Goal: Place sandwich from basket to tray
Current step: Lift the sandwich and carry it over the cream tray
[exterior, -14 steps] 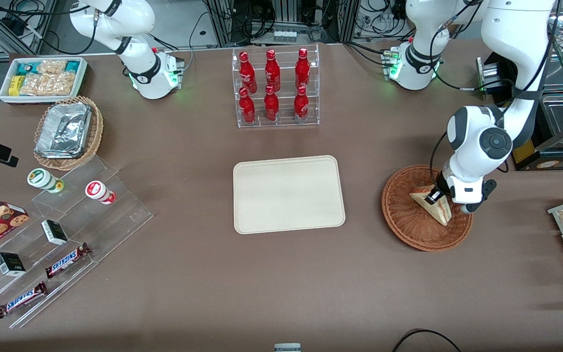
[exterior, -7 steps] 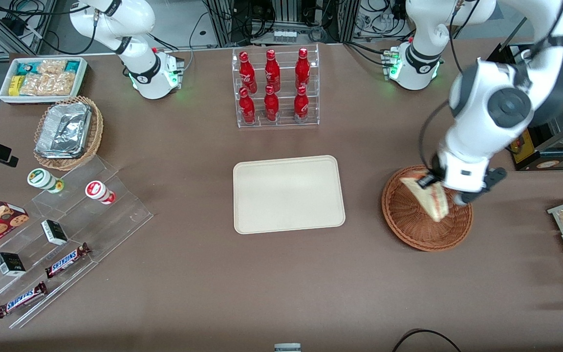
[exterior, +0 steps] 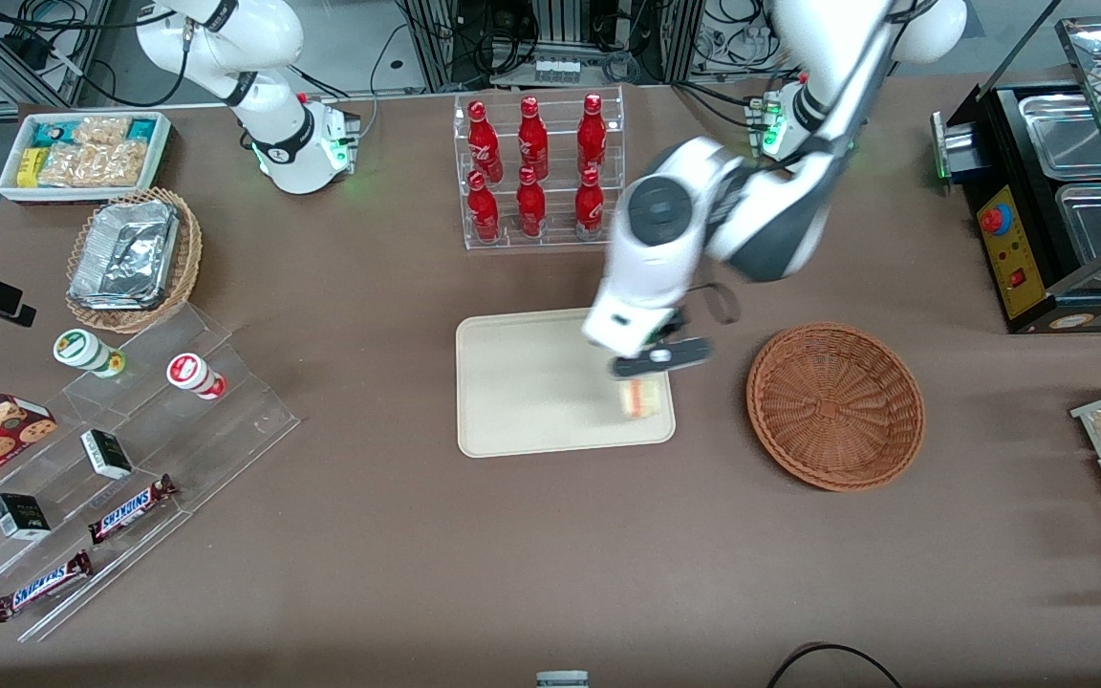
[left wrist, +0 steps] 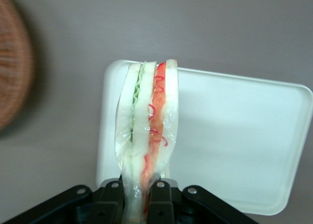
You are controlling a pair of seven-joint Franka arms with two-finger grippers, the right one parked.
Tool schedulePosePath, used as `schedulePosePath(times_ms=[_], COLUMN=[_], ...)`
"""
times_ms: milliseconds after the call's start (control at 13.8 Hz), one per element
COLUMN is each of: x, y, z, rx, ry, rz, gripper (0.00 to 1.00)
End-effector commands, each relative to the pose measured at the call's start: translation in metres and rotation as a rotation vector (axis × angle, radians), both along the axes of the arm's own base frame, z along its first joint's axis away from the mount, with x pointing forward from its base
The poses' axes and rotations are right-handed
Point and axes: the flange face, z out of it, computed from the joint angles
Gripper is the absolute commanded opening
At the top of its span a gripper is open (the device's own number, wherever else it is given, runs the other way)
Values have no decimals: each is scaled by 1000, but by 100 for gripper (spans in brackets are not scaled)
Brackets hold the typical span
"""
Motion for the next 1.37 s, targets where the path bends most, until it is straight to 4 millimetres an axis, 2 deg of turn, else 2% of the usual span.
schedulePosePath(times_ms=[0, 145, 217, 506, 578, 651, 723, 795, 867, 1012, 1229, 1301], x=[-12, -35, -42, -58, -60, -60, -60, -56, -53, -43, -28, -19], y=[-47, -76, -83, -91, -92, -92, -92, -90, -88, -77, -39, -18], z=[-37, -76, -91, -133, -135, -136, -134, -127, -111, -61, 22, 54], rx=[-11, -12, -5, 43, 45, 46, 45, 37, 25, 19, 39, 41], ry=[-35, -31, -24, 4, 7, 8, 7, 2, -7, -29, -51, -64], rz=[-48, -102, -117, -152, -154, -144, -143, -132, -121, -90, 18, 52], gripper=[0, 0, 0, 0, 10, 68, 100, 100, 100, 100, 100, 100])
